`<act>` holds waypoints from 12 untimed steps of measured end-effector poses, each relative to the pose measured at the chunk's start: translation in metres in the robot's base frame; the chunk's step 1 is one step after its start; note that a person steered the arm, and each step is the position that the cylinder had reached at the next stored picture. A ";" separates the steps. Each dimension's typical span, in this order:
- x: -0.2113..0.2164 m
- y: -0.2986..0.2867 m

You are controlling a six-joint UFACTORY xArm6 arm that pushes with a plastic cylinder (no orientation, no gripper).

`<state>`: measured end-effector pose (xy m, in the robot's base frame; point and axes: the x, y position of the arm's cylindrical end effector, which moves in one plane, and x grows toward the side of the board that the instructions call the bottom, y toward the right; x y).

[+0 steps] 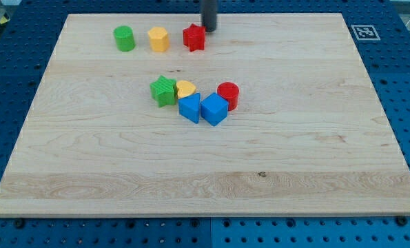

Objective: Move the green star towards the red star

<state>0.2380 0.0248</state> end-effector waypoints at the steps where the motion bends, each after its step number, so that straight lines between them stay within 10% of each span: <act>1: 0.030 0.051; 7: 0.155 -0.166; 8: 0.204 -0.156; 12: 0.176 -0.054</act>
<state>0.4136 -0.0291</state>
